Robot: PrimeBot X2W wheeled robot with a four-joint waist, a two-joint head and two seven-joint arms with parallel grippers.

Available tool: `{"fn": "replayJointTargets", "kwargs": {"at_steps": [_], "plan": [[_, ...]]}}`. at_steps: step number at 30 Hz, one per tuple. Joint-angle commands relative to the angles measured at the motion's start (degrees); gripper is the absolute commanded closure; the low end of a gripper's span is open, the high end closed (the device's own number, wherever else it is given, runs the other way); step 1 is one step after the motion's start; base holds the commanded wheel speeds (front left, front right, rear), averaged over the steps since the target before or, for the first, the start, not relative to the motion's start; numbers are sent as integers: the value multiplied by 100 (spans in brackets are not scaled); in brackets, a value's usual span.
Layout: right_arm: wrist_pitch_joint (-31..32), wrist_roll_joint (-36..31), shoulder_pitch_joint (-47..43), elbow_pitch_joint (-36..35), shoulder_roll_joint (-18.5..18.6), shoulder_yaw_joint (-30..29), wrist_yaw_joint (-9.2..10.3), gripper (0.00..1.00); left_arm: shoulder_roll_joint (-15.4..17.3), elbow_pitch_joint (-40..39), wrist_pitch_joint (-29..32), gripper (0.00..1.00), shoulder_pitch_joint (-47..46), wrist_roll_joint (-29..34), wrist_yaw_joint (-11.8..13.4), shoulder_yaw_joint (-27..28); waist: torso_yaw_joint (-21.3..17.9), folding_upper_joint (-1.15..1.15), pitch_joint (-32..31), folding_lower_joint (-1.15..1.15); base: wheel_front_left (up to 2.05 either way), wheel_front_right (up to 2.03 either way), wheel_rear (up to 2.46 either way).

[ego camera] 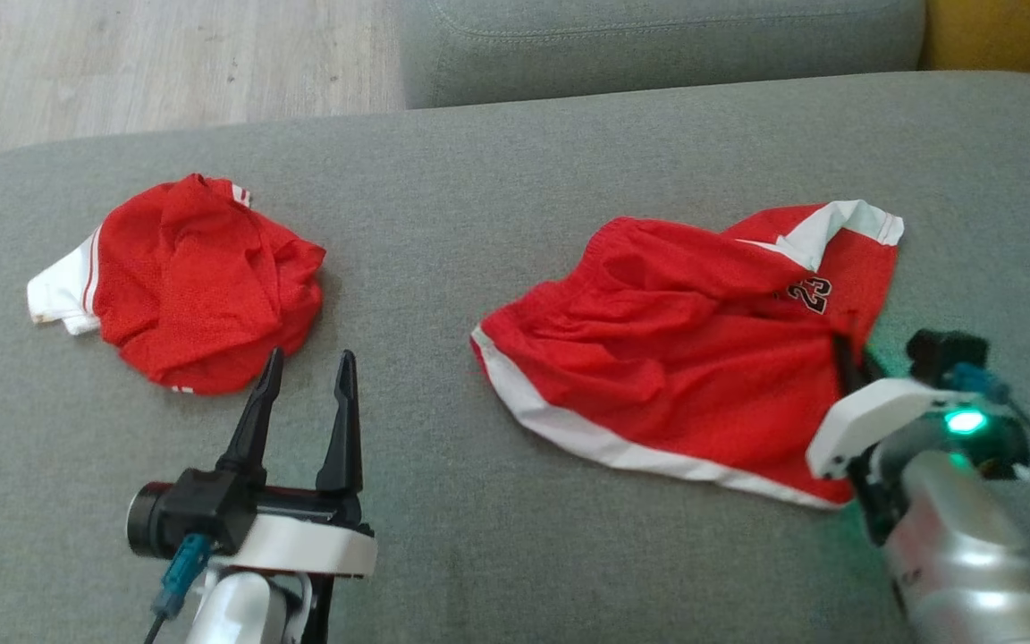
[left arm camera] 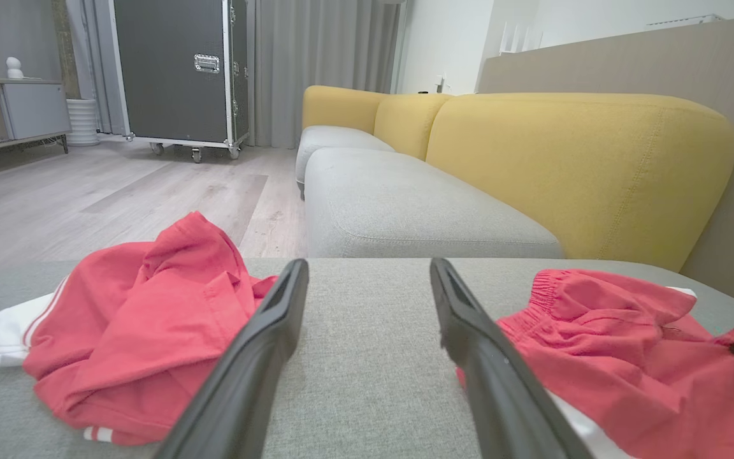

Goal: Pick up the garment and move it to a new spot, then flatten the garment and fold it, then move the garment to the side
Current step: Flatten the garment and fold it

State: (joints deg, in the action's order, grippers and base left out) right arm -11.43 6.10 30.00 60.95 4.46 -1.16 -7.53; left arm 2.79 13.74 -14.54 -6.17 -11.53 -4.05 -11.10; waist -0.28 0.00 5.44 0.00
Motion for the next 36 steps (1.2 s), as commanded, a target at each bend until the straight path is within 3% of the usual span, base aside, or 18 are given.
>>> {"fn": "replayJointTargets", "kwargs": {"at_steps": [1, 7, 8, 9, 16, 23, 26, 30, 36], "plan": [[-107, -167, 293, -99, 101, -30, 4, 100, 9, -201, -46, 0, -237, 30, 25, 174, -10, 0, -3, 0, 0, 0, 0], [-157, -686, 505, 30, 124, -393, 4, 100, 9, -224, -46, 0, -240, 10, 35, 161, -122, 0, -2, 0, 0, 0, 0], [-173, -761, 526, 26, 116, -446, 4, 67, 9, -225, -46, 0, -244, 10, 35, 158, -150, 0, -3, 0, 0, 0, 0], [-193, -816, 542, 11, 99, -511, 4, 0, 9, -227, -46, 0, -248, 15, 35, 162, -187, 0, -5, 0, 0, 0, 0], [-344, -691, 393, -739, -118, -648, 4, 0, 10, -248, -46, 0, -300, 84, 15, 290, -534, 0, -51, 0, 0, 0, 0], [-355, 443, -893, -3328, -155, 75, 4, 0, 10, -357, -46, 0, -299, 89, -42, 431, -914, 0, -127, 0, 0, 0, 0], [-355, 673, -1549, -4105, -156, 290, 4, 0, 10, -382, -46, 0, -279, 66, -51, 432, -1032, 0, -152, 0, 0, 0, 0], [-356, 847, -2100, -4485, -157, 395, 4, 0, 9, -363, -46, 0, -281, 78, -76, 391, -1127, 0, -130, 0, 0, 0, 0], [-356, 996, -2094, -4674, -157, 384, 4, 0, 205, -49, -46, 0, -508, 372, -229, 90, -1226, 0, 54, 0, 0, 0, 0]]}}
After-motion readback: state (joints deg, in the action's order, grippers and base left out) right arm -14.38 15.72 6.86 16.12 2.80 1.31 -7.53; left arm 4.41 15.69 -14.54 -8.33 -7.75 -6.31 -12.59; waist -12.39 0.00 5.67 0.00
